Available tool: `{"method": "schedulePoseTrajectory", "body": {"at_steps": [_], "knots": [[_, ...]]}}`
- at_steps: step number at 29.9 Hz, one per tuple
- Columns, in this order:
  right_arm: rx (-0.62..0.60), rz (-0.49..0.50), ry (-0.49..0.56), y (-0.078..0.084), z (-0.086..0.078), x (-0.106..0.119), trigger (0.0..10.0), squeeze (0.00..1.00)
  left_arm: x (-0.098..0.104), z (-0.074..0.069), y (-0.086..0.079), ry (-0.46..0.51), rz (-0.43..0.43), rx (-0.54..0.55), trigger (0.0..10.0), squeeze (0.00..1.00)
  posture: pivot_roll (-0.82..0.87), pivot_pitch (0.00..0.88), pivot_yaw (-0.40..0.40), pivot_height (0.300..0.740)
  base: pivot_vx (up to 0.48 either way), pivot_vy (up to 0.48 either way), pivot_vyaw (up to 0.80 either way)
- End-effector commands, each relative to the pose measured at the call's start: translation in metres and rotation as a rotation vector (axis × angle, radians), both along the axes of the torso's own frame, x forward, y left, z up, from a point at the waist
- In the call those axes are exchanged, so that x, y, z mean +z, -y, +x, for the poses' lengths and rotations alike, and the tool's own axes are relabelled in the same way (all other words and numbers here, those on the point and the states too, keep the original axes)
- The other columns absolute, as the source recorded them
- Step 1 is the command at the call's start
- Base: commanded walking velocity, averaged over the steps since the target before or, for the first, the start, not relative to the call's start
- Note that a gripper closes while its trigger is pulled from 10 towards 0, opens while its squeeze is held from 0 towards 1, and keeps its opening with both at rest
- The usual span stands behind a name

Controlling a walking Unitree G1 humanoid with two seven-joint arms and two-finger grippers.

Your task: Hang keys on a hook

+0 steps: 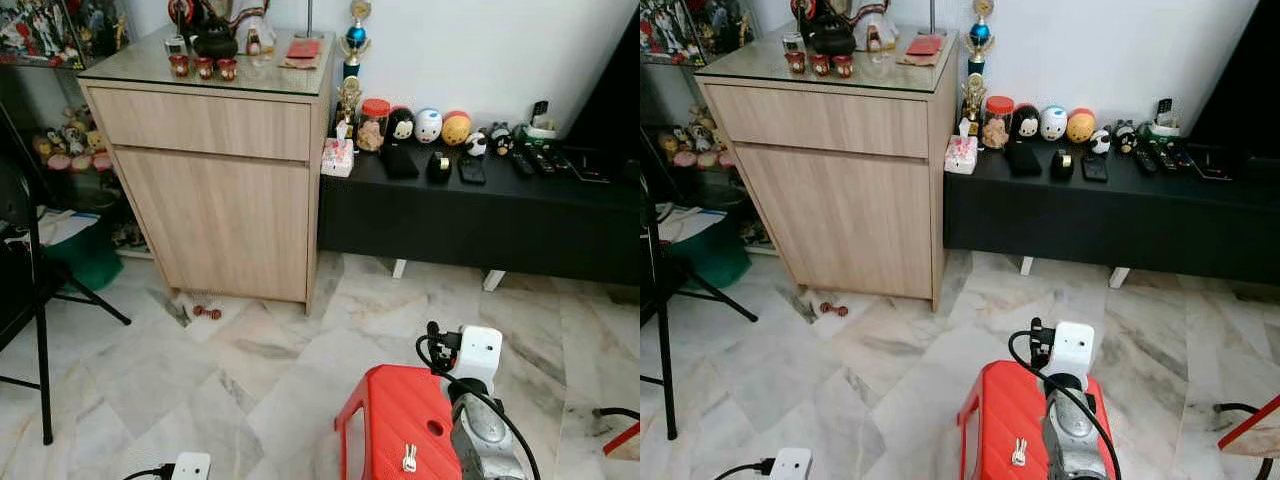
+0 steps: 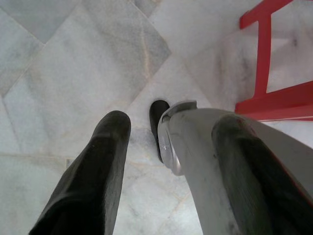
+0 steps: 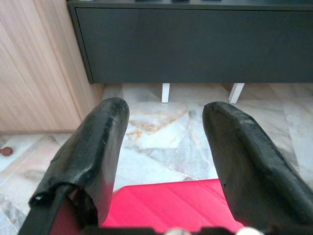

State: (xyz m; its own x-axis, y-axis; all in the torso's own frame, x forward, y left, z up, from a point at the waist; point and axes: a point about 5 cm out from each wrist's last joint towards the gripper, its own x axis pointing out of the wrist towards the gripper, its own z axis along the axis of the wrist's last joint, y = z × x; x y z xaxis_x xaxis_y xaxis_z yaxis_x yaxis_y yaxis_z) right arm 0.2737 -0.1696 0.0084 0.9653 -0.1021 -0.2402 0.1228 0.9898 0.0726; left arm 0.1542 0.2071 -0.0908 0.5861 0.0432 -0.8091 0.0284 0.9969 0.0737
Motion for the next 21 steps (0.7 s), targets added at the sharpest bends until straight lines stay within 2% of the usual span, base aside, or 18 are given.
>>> {"method": "schedulePoseTrajectory", "body": {"at_steps": [1, 4, 10, 17, 18, 21], "knots": [[0.006, 0.002, 0.000, 0.000, 0.002, 0.001, 10.0, 0.00, -0.005, -0.010, 0.006, -0.036, -0.019, -0.005, 10.0, 0.00, 0.09, 0.000, -0.077, 0.652, 0.000, 0.000, 0.00], [0.009, 0.004, 0.007, -0.001, 0.002, 0.001, 10.0, 0.00, -0.005, -0.009, 0.006, -0.035, -0.019, -0.005, 10.0, 0.00, 0.10, 0.000, -0.077, 0.633, 0.000, 0.000, 0.00], [0.045, 0.009, 0.003, -0.004, 0.002, 0.001, 10.0, 0.00, -0.005, -0.010, 0.006, -0.037, -0.019, -0.006, 10.0, 0.00, 0.09, 0.000, -0.076, 0.633, 0.000, 0.000, 0.00], [0.073, -0.009, -0.083, -0.004, 0.000, -0.008, 10.0, 0.00, -0.005, -0.011, 0.005, -0.038, -0.020, -0.005, 10.0, 0.00, 0.09, 0.000, -0.076, 0.633, 0.000, 0.000, 0.00], [0.090, -0.026, -0.125, -0.004, -0.001, -0.012, 10.0, 0.00, -0.006, -0.011, 0.005, -0.039, -0.021, -0.005, 10.0, 0.00, 0.09, 0.000, -0.076, 0.633, 0.000, 0.000, 0.00], [0.103, -0.017, -0.137, -0.004, -0.001, -0.013, 10.0, 0.00, -0.006, -0.011, 0.006, -0.040, -0.021, -0.005, 10.0, 0.00, 0.09, 0.000, -0.076, 0.633, 0.000, 0.000, 0.00]]}}
